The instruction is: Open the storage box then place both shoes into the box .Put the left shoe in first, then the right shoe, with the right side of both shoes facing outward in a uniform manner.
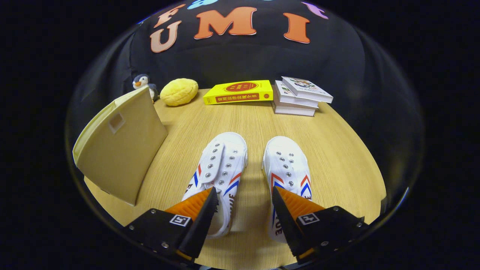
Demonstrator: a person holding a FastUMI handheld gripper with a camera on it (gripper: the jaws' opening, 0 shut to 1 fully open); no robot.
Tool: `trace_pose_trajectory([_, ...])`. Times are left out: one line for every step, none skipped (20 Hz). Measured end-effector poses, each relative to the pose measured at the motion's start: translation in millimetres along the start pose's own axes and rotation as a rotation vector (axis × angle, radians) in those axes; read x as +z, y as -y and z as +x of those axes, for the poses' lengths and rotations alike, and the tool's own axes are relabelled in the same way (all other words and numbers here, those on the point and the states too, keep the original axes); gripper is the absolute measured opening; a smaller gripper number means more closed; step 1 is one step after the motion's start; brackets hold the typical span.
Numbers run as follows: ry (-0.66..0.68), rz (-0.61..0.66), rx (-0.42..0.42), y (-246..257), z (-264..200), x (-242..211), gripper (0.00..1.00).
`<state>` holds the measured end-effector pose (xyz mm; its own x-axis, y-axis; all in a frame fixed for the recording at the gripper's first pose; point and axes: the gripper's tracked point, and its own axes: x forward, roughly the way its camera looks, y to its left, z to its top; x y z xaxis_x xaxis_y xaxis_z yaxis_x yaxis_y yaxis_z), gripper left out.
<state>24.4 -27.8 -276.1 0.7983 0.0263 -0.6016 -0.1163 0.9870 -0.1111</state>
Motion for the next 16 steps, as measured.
trace_pose_trajectory([-0.010, 0.005, 0.021, -4.2, 5.6, -4.2, 0.83])
trace_pose_trajectory([-0.023, 0.023, 0.031, -6.6, 11.3, -6.1, 0.79])
trace_pose_trajectory([-0.028, 0.046, 0.044, -7.9, 16.2, -8.7, 0.71])
trace_pose_trajectory([-0.037, 0.070, 0.062, -13.3, 18.3, -11.2, 0.66])
trace_pose_trajectory([-0.039, 0.081, 0.072, -16.5, 22.1, -12.3, 0.59])
trace_pose_trajectory([-0.028, 0.076, 0.085, -21.0, 23.5, -11.6, 0.56])
trace_pose_trajectory([-0.021, 0.064, 0.095, -23.7, 23.2, -9.8, 0.49])
trace_pose_trajectory([-0.019, 0.052, 0.109, -28.3, 25.4, -9.4, 0.46])
trace_pose_trajectory([-0.019, 0.044, 0.113, -27.6, 26.9, -9.7, 0.37])
trace_pose_trajectory([-0.020, 0.043, 0.121, -27.8, 27.3, -10.3, 0.33])
trace_pose_trajectory([-0.015, 0.058, 0.125, -26.5, 28.2, -9.6, 0.27])
trace_pose_trajectory([-0.012, 0.107, 0.114, -22.4, 30.4, -10.0, 0.23])
trace_pose_trajectory([-0.014, 0.171, 0.125, -20.3, 28.9, -9.9, 0.05])
trace_pose_trajectory([-0.026, 0.223, 0.143, -21.7, 28.2, -9.6, 0.01])
trace_pose_trajectory([-0.033, 0.286, 0.169, -22.9, 26.0, -6.9, 0.00])
trace_pose_trajectory([-0.033, 0.346, 0.210, -27.6, 23.6, -2.1, 0.00])
